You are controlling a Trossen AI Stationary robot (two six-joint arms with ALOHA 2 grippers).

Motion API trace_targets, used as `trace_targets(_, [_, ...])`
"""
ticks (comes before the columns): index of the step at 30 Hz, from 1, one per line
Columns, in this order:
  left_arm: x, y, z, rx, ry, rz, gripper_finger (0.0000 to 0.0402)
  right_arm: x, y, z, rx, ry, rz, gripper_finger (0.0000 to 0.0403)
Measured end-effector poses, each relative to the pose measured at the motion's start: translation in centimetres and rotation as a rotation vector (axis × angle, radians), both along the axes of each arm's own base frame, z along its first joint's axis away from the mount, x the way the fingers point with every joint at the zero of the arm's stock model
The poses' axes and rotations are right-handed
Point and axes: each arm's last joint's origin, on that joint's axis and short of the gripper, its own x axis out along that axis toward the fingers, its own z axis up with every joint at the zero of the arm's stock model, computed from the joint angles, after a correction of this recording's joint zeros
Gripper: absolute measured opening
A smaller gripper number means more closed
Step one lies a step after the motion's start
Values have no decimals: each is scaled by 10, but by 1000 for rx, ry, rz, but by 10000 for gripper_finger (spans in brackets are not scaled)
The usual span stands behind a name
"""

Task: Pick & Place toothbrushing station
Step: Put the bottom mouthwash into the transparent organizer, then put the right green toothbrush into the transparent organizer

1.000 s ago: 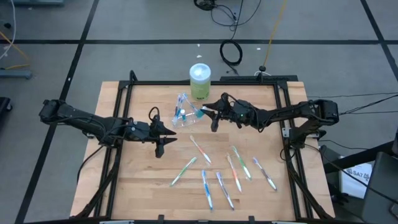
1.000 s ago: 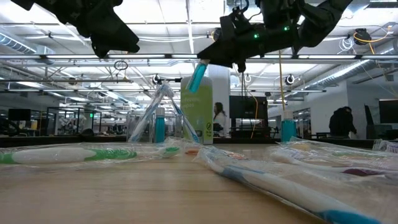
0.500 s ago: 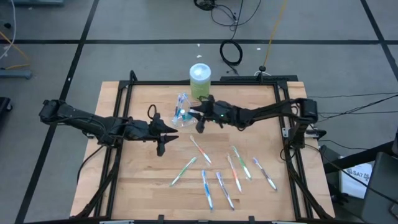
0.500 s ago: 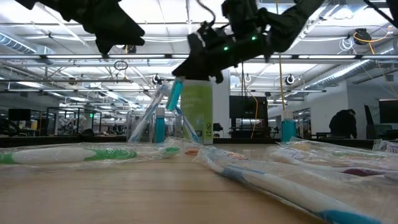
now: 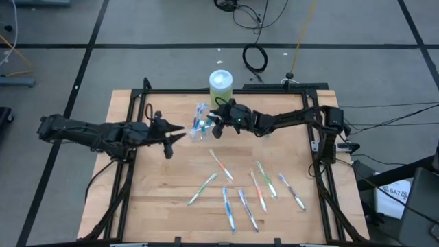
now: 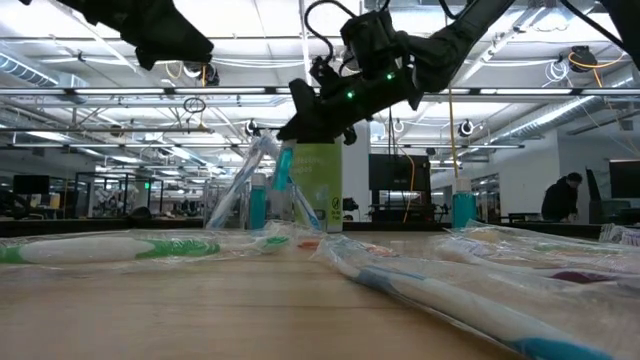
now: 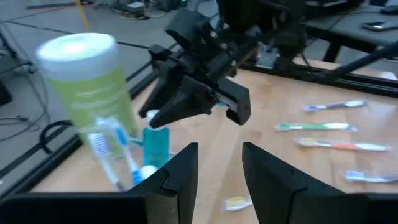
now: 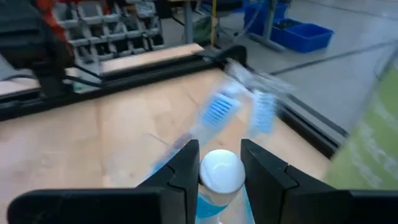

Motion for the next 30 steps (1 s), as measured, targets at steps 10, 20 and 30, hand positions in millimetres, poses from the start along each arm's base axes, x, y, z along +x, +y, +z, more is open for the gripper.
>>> trace_targets(10, [-7,14,1,43,28,65,131,8,-5,-29,33,27,34,87])
trace_targets(20, [-8,20,-2,44,64,99,131,5,-11,-37,43,92,24,135])
trace_targets(30, [-8,19,-2,39,65,88,131,4,-11,-37,42,101,25,216])
